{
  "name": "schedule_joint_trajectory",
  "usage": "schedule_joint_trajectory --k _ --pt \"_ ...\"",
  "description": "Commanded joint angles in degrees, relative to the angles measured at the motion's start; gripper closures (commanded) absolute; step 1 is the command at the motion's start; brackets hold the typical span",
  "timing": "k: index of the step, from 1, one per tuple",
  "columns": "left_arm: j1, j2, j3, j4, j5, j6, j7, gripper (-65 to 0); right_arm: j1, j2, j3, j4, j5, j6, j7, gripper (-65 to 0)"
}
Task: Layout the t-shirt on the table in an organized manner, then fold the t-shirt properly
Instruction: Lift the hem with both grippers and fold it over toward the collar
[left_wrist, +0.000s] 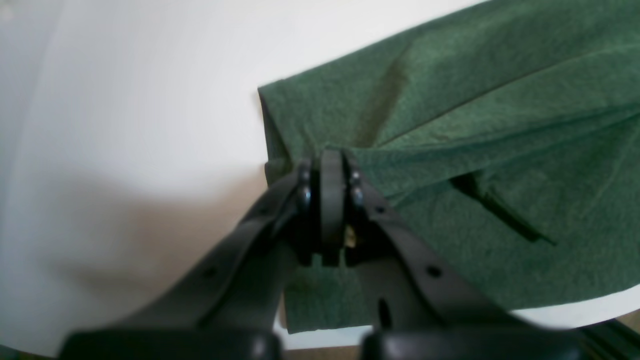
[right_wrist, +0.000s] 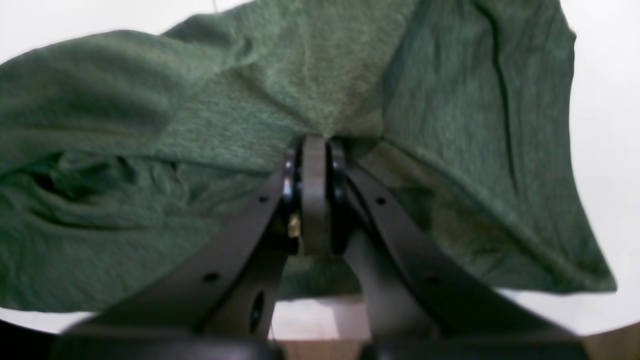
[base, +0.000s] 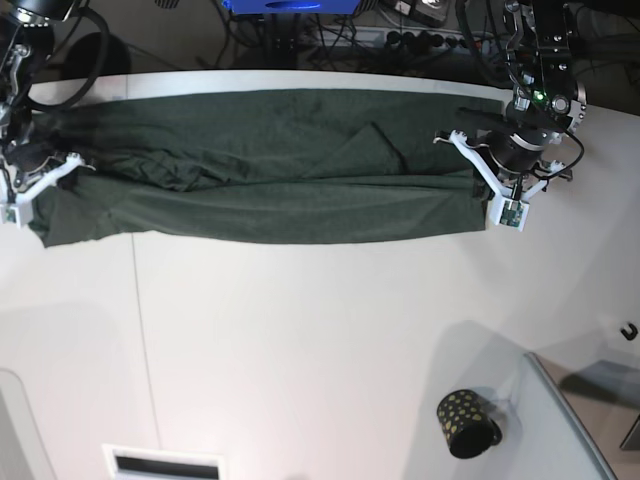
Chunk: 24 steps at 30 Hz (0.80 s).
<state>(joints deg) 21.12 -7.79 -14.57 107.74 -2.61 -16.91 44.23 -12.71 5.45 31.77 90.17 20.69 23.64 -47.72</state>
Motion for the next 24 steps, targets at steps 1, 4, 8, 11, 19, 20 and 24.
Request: schedule_joint_trajectory --k 1,4,8,11,19,20,24 --pt "0.1 -0.3 -0.2 1.0 0.0 0.2 -0.8 0.0 0.0 0.6 0.3 1.4 0.5 0.2 0.8 0.0" --pt "1.5 -0.3 0.1 1.0 0.0 0.1 -0.9 0.0 -0.2 0.5 0.3 1.0 0.5 0.2 0.9 0.0" --pt "2.7 -0.1 0.0 1.0 0.0 0.1 -1.0 0.0 0.2 0.5 0.3 1.2 0.5 0.2 1.2 0.0" --pt "2.7 -0.1 -0.2 1.1 0.0 0.1 -1.0 0.0 1.1 0.7 0.3 1.4 0.5 0.2 1.1 0.0" --pt "3.2 0.0 -0.2 4.1 0.0 0.1 -0.8 0.0 4.2 0.9 0.3 1.4 0.5 0.1 0.8 0.0" --pt "3.2 0.0 -0.2 4.2 0.0 0.1 -0.8 0.0 4.3 0.9 0.3 1.5 0.5 0.1 0.8 0.0" --pt "3.6 0.0 -0.2 4.5 0.0 0.1 -0.8 0.0 3.7 0.9 0.3 5.3 0.5 0.0 0.7 0.0"
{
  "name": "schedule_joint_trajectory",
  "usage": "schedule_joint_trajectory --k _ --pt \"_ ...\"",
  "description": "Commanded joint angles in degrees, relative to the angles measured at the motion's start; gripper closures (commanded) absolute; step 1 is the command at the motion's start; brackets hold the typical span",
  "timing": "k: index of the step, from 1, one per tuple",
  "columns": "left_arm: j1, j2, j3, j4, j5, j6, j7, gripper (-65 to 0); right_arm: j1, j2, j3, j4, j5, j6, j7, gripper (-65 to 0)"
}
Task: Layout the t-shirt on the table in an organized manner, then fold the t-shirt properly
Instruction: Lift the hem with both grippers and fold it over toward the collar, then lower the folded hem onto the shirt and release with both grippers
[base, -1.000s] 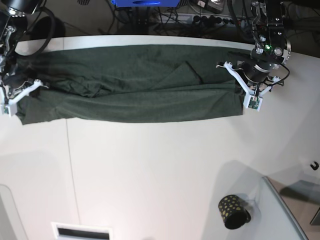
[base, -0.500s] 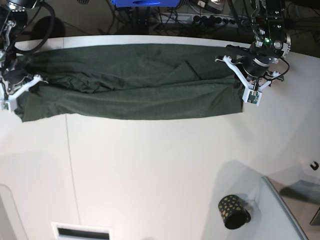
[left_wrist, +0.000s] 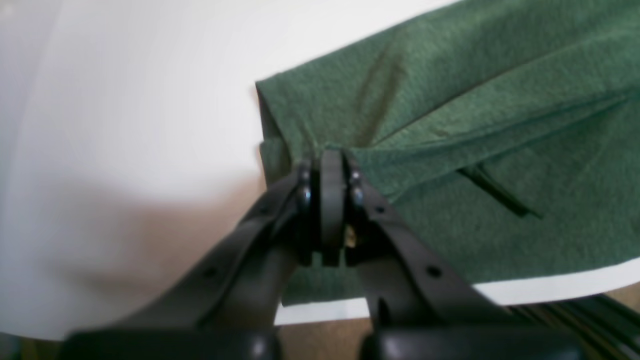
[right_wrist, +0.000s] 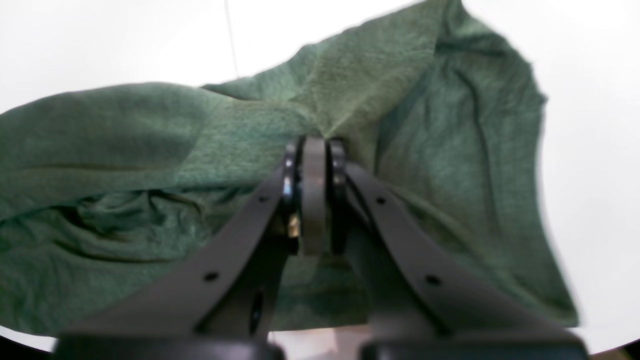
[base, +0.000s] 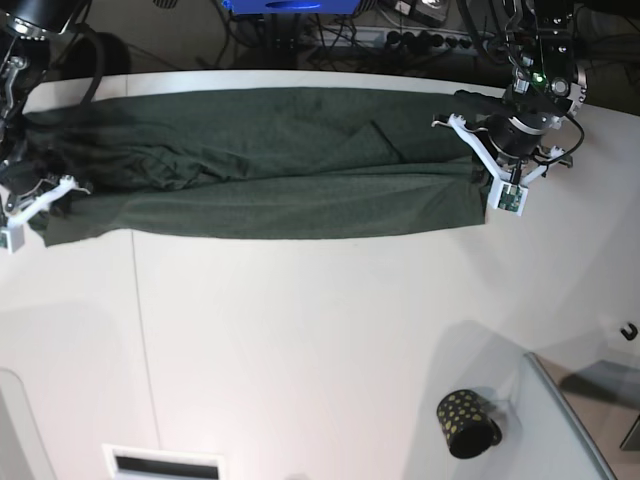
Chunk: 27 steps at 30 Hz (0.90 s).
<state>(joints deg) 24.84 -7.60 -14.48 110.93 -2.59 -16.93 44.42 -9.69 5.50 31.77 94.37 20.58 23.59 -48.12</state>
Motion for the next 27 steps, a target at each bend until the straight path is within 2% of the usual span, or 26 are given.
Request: schedule_joint_trajectory --k 1,4,9,14,21,27 --pt "0.3 -0.2 -0.2 1.3 0.0 0.1 -1.0 0.0 0.2 0.9 0.3 1.9 0.6 0.0 1.0 0.0" --pt "0.8 -0.2 -0.2 1.4 0.0 0.1 -1.0 0.0 -0.6 0.9 0.3 3.6 0.6 0.0 -1.3 0.0" --pt "2.0 -0.2 -0.2 1.5 -0.5 0.1 -1.2 0.0 -3.0 0.3 2.9 3.8 0.6 0.1 -1.7 0.0" --pt "3.2 -1.8 -0.3 0.8 -7.1 0.2 -1.1 0.0 -5.0 0.3 3.0 3.3 0.6 0.2 -1.7 0.0" --pt "3.5 -1.5 0.3 0.8 -4.3 0.4 -1.2 0.0 -4.4 0.3 2.7 -2.5 0.6 0.2 -1.3 0.0" --pt "4.0 0.2 0.1 0.1 3.0 0.4 -1.8 0.0 -4.2 0.3 2.6 -6.0 0.6 0.2 1.5 0.0"
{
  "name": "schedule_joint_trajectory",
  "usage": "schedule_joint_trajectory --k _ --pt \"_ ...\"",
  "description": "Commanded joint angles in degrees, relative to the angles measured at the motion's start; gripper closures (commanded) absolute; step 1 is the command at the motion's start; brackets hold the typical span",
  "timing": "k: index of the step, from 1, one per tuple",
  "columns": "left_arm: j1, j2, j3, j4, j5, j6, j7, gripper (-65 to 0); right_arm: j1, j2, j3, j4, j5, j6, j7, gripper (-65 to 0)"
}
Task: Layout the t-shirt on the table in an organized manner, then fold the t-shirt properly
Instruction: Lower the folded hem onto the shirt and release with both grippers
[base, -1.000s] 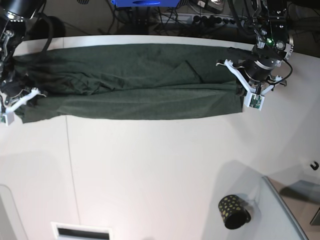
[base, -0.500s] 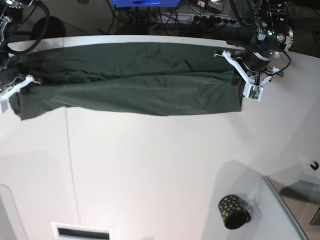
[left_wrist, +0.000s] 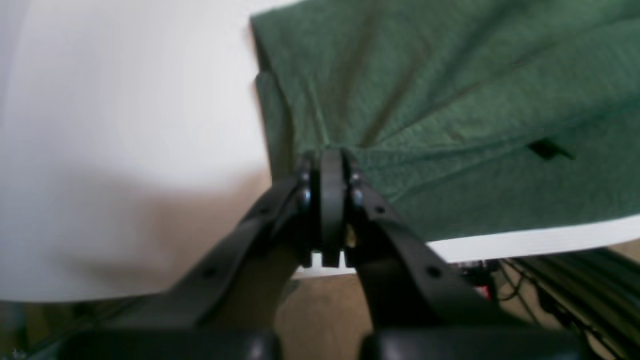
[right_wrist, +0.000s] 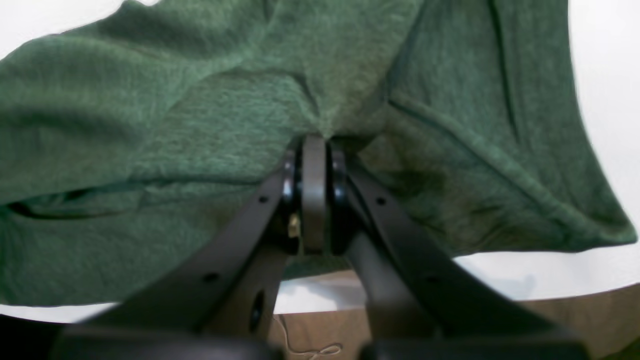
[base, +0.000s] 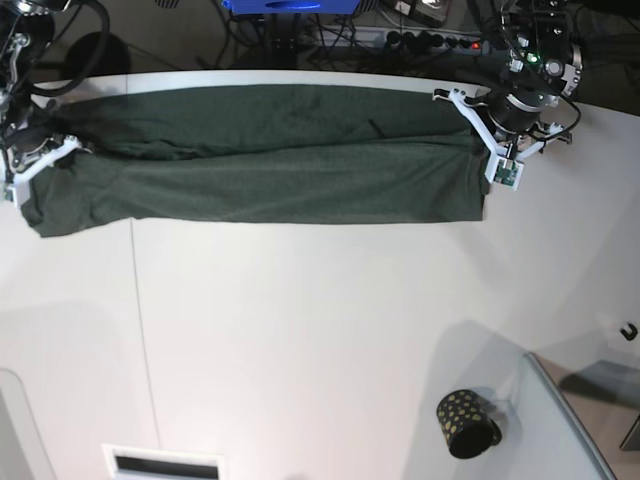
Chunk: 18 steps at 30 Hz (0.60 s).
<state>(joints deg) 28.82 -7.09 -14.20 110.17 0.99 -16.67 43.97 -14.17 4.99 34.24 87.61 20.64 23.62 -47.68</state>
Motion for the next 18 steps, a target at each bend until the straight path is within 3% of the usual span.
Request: schedule_joint_trajectory --k 1,7,12,18 --pt "0.0 -0.2 0.0 0.6 0.5 0.1 -2.6 0.0 0.2 0.6 0.1 0.7 0.5 0.3 1.0 0.0" --pt "0.1 1.3 0.2 -3.4 6.4 0.1 -6.5 0.0 0.3 -0.7 0.0 0.7 0.4 0.3 1.1 0.0" --pt "0.3 2.0 0.2 -6.0 7.3 0.1 -9.5 0.0 0.4 -0.7 0.0 0.6 0.3 0.0 1.0 0.0" --pt "0.3 2.1 0.2 -5.9 7.3 0.1 -9.5 0.0 0.5 -0.6 0.1 -1.9 0.3 0.0 0.9 -0.2"
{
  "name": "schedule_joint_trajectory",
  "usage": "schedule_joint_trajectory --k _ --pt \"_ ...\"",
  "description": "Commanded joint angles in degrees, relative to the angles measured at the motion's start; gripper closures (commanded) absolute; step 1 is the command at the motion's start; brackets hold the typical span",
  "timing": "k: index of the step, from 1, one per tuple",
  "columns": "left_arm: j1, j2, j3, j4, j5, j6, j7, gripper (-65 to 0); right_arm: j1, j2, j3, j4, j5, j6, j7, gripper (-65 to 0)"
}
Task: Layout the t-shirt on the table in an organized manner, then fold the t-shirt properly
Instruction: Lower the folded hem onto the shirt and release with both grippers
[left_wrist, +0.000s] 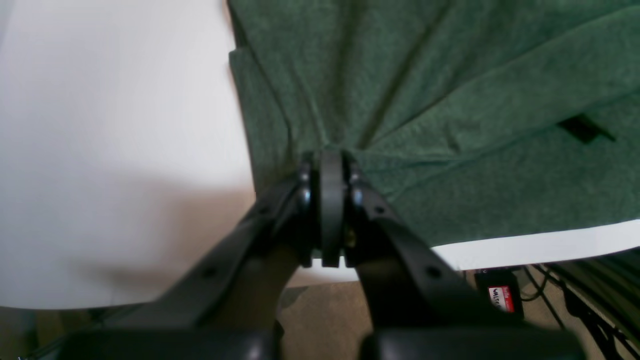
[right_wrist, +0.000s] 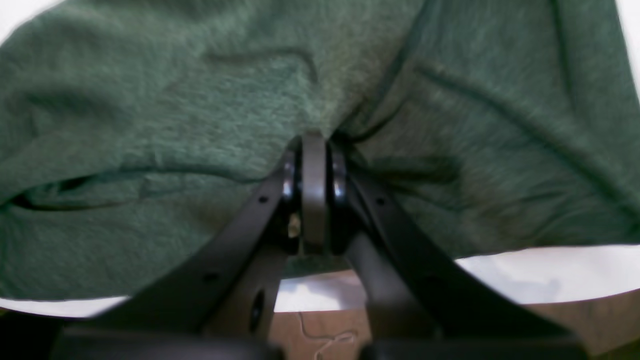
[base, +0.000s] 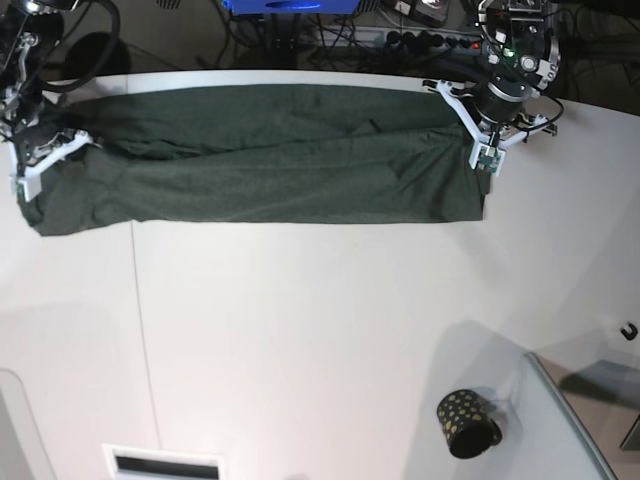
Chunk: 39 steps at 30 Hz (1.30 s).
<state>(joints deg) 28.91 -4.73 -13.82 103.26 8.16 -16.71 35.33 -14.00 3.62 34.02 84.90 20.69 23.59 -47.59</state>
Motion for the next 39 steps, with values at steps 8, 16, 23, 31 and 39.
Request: schedule_joint_trajectory --k 8,16,23,31,39 --pt "0.3 -0.3 -0.2 1.3 0.2 0.1 -0.6 0.0 0.0 0.6 0.7 1.5 0.3 0.0 1.2 -15.6" --pt "0.3 -0.3 -0.3 1.3 0.2 0.2 -0.6 0.0 4.8 3.1 4.0 6.2 0.1 -0.1 4.3 -29.9" --pt "0.3 -0.3 -0.3 1.7 0.2 0.2 -0.5 0.0 21.1 11.6 3.5 -18.7 0.1 0.0 3.4 -29.9" --pt "0.3 -0.3 -0.3 1.7 0.2 0.2 -0.5 0.0 23.7 13.2 3.4 -27.4 0.1 -0.1 7.9 -29.9" --pt "0.2 -0.3 -0.3 1.7 0.2 0.2 -0.5 0.0 23.7 12.3 3.4 -28.3 0.1 -0.1 7.9 -29.1"
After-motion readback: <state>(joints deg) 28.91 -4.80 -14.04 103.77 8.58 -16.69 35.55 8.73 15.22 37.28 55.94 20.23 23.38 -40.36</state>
